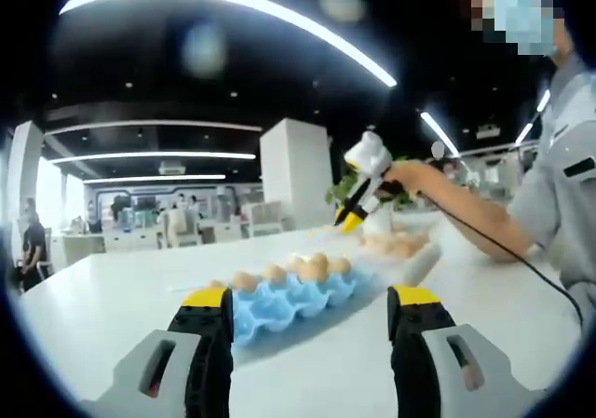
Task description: Pick up the eggs on the table and place them into the egg tray on the table
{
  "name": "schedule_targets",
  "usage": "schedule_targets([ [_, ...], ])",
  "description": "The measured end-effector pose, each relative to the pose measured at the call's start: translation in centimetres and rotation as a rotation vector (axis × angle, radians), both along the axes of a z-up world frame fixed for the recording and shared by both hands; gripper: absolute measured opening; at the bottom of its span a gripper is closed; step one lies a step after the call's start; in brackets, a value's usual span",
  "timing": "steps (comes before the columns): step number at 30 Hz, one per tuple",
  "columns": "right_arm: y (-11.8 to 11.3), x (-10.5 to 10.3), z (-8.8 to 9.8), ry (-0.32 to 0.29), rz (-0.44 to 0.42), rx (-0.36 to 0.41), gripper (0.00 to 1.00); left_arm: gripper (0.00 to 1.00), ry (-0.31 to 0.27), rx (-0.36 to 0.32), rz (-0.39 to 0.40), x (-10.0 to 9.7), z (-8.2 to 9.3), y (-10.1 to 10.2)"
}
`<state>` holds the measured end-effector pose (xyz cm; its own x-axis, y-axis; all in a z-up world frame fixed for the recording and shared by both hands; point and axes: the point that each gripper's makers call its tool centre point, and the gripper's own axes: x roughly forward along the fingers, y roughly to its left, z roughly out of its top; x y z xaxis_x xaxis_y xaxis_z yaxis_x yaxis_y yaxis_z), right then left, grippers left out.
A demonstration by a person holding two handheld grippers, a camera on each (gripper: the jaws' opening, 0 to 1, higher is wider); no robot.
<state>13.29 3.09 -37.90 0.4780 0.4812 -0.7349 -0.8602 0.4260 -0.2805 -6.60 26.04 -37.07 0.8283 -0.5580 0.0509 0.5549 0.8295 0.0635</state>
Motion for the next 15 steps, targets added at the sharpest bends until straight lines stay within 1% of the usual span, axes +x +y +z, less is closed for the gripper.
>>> schedule_targets([
  [2, -0.6, -0.4, -0.3, 0.009, 0.005, -0.034, 0.31, 0.68, 0.002, 0.002, 0.0, 0.0, -0.1, 0.0],
  [11, -1.4, -1.9, -0.4, 0.055, 0.026, -0.077, 0.31, 0.68, 0.006, 0.001, -0.001, 0.0, -0.2, -0.1],
  [15, -1.8, -2.6, -0.7, 0.061, 0.032, -0.103, 0.32, 0.68, 0.006, 0.002, -0.003, 0.0, -0.2, -0.2],
])
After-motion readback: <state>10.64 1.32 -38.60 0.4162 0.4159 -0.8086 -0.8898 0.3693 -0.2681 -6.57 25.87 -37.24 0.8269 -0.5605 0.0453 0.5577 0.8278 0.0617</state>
